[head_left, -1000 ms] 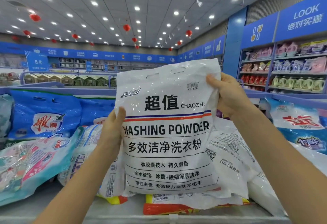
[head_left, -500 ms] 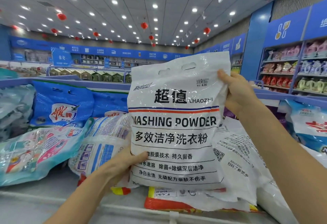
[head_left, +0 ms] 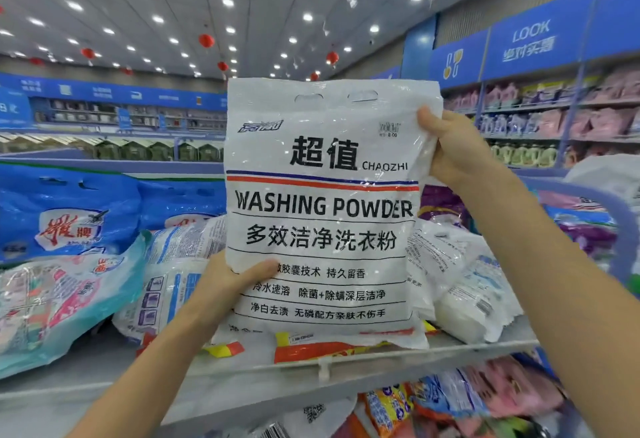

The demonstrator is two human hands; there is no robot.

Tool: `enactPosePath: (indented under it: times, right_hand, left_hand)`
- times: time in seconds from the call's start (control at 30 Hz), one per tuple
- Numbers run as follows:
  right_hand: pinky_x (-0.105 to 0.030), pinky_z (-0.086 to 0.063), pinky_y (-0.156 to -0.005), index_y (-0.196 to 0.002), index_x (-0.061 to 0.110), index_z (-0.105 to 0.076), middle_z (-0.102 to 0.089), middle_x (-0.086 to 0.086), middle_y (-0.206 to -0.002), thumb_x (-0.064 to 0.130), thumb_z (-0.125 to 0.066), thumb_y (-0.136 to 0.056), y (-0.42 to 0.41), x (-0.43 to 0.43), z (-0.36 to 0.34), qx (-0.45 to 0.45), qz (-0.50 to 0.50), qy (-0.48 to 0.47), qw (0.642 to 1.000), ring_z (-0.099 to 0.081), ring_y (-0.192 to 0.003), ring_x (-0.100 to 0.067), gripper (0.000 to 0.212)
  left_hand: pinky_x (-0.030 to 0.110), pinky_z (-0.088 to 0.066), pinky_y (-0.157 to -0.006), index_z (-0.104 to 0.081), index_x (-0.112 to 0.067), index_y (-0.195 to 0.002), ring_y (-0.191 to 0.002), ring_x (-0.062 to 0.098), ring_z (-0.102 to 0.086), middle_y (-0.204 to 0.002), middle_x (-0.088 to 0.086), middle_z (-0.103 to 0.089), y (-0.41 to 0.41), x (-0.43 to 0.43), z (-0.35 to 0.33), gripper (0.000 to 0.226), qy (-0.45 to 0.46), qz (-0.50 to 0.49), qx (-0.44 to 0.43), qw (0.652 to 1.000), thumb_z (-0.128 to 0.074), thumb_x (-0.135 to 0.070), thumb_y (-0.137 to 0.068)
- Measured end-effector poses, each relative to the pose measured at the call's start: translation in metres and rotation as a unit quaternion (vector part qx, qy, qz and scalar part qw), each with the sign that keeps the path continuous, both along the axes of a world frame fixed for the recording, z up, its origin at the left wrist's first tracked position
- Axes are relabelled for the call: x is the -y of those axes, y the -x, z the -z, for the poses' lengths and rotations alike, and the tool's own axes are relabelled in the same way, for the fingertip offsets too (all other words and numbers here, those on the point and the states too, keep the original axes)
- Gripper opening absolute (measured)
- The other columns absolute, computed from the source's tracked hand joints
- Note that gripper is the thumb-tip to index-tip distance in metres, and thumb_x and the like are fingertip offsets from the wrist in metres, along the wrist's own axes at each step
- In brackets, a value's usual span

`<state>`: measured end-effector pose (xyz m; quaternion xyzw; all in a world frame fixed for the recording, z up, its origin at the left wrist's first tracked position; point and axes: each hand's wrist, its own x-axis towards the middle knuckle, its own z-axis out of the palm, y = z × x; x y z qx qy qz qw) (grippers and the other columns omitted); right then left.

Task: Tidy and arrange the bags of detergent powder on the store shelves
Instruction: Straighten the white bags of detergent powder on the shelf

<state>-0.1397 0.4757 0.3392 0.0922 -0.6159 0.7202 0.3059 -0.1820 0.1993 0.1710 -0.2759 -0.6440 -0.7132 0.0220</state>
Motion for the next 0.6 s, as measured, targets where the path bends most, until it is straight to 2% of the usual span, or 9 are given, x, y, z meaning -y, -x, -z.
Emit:
enactPosePath:
  times: [0.13,0.2,0.27,0.3,0.33,0.43,0.47,0.53,0.6]
  right_hand:
    - [-0.026,-0.056,-0.061,-0.092,0.009,-0.061,-0.071,0.003,-0.076,0.013,-0.048,-0.097,-0.041,-0.006,-0.001,-0.005,0.136,-0.038,0.99,-0.069,-0.068,-0.01,0.015]
    - [-0.029,-0.057,-0.066,-0.105,0.004,-0.06,-0.071,-0.003,-0.085,0.017,-0.048,-0.097,-0.064,-0.015,0.006,0.005,0.187,-0.022,0.982,-0.069,-0.074,-0.014,0.019]
    - [-0.04,-0.055,-0.082,-0.118,0.003,-0.056,-0.066,-0.02,-0.109,0.029,-0.046,-0.098,-0.097,-0.027,0.016,0.013,0.215,0.011,0.976,-0.066,-0.093,-0.029,0.034]
    - [-0.042,-0.053,-0.084,-0.12,0.006,-0.055,-0.063,-0.021,-0.116,0.037,-0.043,-0.098,-0.116,-0.035,0.023,0.02,0.225,0.014,0.974,-0.064,-0.097,-0.032,0.04]
    - [-0.038,-0.052,-0.081,-0.117,0.013,-0.056,-0.064,-0.016,-0.115,0.043,-0.038,-0.098,-0.137,-0.043,0.032,0.031,0.237,0.007,0.971,-0.063,-0.096,-0.028,0.041]
    - [-0.033,-0.045,-0.083,-0.102,0.026,-0.051,-0.065,0.0,-0.103,0.06,-0.034,-0.091,-0.202,-0.064,0.073,0.067,0.258,0.01,0.964,-0.06,-0.09,-0.016,0.039]
    - [-0.035,-0.044,-0.084,-0.105,0.027,-0.051,-0.065,0.0,-0.103,0.069,-0.04,-0.082,-0.222,-0.07,0.087,0.086,0.263,0.011,0.961,-0.061,-0.09,-0.015,0.049]
    - [-0.034,-0.046,-0.084,-0.119,0.027,-0.051,-0.064,0.0,-0.114,0.074,-0.044,-0.068,-0.251,-0.079,0.113,0.135,0.282,-0.007,0.95,-0.061,-0.094,-0.012,0.07]
    - [-0.038,-0.044,-0.098,-0.128,0.029,-0.05,-0.056,0.001,-0.132,0.075,-0.047,-0.068,-0.275,-0.091,0.133,0.161,0.3,-0.031,0.94,-0.056,-0.113,-0.013,0.076]
  left_hand:
    - [0.014,-0.053,-0.061,-0.064,-0.026,-0.098,-0.081,0.005,-0.07,-0.088,-0.013,-0.074,-0.028,-0.016,-0.008,0.054,-0.034,0.024,-0.021,0.999,-0.077,-0.041,-0.048]
    - [0.014,-0.052,-0.055,-0.066,-0.025,-0.089,-0.071,0.004,-0.07,-0.079,-0.012,-0.074,-0.043,-0.029,-0.008,0.041,-0.045,0.041,-0.012,0.998,-0.082,-0.031,-0.052]
    - [0.018,-0.053,-0.053,-0.069,-0.023,-0.087,-0.07,0.011,-0.071,-0.079,-0.006,-0.075,-0.057,-0.045,-0.004,0.053,-0.059,0.07,-0.005,0.996,-0.083,-0.037,-0.037]
    - [0.021,-0.054,-0.053,-0.069,-0.022,-0.088,-0.071,0.014,-0.072,-0.08,-0.004,-0.075,-0.063,-0.055,-0.002,0.062,-0.065,0.082,-0.002,0.995,-0.084,-0.039,-0.03]
    - [0.022,-0.054,-0.053,-0.069,-0.022,-0.09,-0.071,0.015,-0.072,-0.08,-0.004,-0.075,-0.073,-0.066,-0.003,0.064,-0.072,0.089,0.005,0.993,-0.087,-0.038,-0.03]
    - [0.018,-0.051,-0.047,-0.067,-0.023,-0.089,-0.065,0.011,-0.071,-0.071,-0.009,-0.074,-0.097,-0.108,-0.002,0.035,-0.103,0.126,0.029,0.986,-0.08,-0.022,-0.057]
    - [0.018,-0.051,-0.046,-0.066,-0.022,-0.09,-0.062,0.009,-0.07,-0.07,-0.009,-0.073,-0.108,-0.124,-0.005,0.036,-0.108,0.141,0.034,0.983,-0.081,-0.027,-0.057]
    - [0.026,-0.054,-0.051,-0.067,-0.021,-0.097,-0.066,0.013,-0.071,-0.075,-0.006,-0.074,-0.124,-0.159,-0.005,0.069,-0.116,0.169,0.03,0.978,-0.088,-0.048,-0.037]
    - [0.033,-0.056,-0.062,-0.067,-0.022,-0.099,-0.073,0.015,-0.072,-0.081,-0.007,-0.075,-0.144,-0.195,-0.006,0.08,-0.103,0.176,0.039,0.978,-0.088,-0.055,-0.028]
